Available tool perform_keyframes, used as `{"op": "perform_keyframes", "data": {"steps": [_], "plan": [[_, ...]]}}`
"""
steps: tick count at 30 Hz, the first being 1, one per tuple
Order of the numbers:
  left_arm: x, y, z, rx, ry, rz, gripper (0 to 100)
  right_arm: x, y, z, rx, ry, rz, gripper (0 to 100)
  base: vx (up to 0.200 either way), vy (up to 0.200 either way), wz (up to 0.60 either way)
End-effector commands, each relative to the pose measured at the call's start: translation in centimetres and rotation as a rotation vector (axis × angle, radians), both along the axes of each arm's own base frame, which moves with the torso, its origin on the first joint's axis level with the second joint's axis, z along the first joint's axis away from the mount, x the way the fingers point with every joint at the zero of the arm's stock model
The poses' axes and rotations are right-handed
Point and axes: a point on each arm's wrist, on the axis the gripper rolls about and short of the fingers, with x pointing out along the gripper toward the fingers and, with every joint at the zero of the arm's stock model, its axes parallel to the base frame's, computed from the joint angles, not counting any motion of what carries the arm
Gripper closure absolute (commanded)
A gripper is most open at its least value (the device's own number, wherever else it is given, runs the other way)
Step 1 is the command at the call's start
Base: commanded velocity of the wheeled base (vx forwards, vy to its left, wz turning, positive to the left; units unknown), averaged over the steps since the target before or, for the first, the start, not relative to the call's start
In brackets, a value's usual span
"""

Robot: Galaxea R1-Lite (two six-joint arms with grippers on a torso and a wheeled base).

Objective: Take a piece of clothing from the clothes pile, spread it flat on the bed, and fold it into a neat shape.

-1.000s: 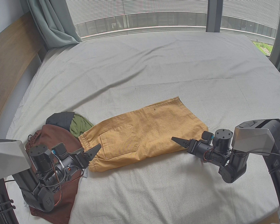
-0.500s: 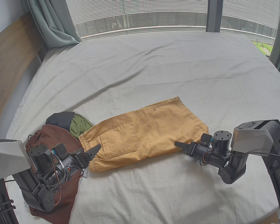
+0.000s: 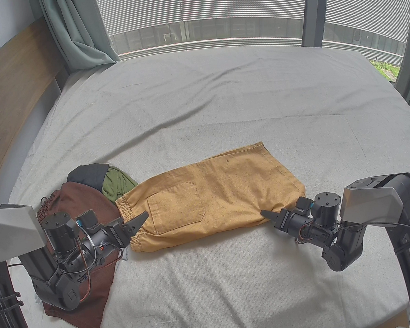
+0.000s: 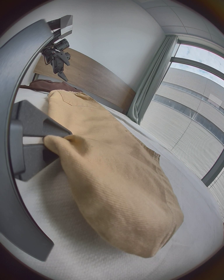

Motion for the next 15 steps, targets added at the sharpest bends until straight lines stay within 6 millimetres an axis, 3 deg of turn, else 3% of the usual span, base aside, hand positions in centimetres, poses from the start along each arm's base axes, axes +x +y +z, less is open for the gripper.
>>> {"op": "perform_keyframes", "data": {"steps": [1,15], "plan": [[0.0,0.0,-0.1,0.0,0.004,0.001,0,-0.8,-0.2,1.7,0.002,-0.009,0.002,100,0.0,0.0,0.0],[0.1,0.2,0.0,-0.011,0.0,-0.044,0,-6.7,-2.2,2.8,-0.068,0.144,-0.022,100,0.0,0.0,0.0]]}}
